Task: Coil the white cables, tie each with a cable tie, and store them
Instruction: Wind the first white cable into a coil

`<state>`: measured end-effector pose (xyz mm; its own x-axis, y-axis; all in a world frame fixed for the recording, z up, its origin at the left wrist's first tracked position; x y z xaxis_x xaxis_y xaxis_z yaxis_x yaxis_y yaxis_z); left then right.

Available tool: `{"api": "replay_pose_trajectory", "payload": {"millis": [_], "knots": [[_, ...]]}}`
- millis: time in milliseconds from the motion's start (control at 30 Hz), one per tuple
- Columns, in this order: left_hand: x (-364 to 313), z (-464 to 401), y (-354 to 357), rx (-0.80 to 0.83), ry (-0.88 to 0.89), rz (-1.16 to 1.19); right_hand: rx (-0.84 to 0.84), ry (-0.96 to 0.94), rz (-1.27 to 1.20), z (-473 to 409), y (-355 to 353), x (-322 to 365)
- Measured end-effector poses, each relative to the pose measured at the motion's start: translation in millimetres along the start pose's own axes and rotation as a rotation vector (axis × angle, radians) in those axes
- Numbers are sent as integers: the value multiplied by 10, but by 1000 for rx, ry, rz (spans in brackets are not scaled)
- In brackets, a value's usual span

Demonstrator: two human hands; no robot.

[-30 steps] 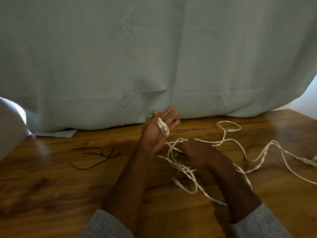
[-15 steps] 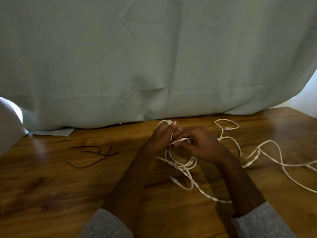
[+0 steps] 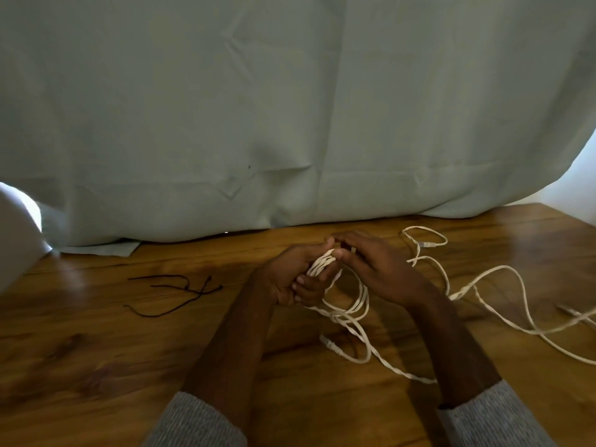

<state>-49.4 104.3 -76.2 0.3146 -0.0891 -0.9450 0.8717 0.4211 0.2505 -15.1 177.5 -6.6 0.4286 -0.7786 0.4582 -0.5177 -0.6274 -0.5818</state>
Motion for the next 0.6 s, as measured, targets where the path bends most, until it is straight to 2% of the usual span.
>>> {"api": "replay_pose_trajectory", "payload": {"millis": [67,133,333,367,500,600], "knots": [[-51,36,97,111,21,63,56,68,-122,16,55,49],[-78,18,118,123,40,103,41,92,-121,10,51,67],[-123,-99,-180,-273,136,172,-126,19,135,-12,7,4],[-136,-95,-180,-264,146,207,-147,15,148,-20,7,14],[-183,-55,-43,-40,147,299,-217,18,105,-41,-57,46],[-180,-21,-33,1,163,276,-187,32,-17,-42,-85,12]]}}
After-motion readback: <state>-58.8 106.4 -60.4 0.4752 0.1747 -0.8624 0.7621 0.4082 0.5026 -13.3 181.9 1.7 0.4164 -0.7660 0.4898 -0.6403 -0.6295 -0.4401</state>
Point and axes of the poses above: each hand's wrist, its own z-axis away from the middle knuckle, its own y-axis out of the palm, x = y × z, the point moved 9 cm from there along -z, towards the middle knuckle, and after that the axes turned 13 degrees about -x, right-handed, at the moved point
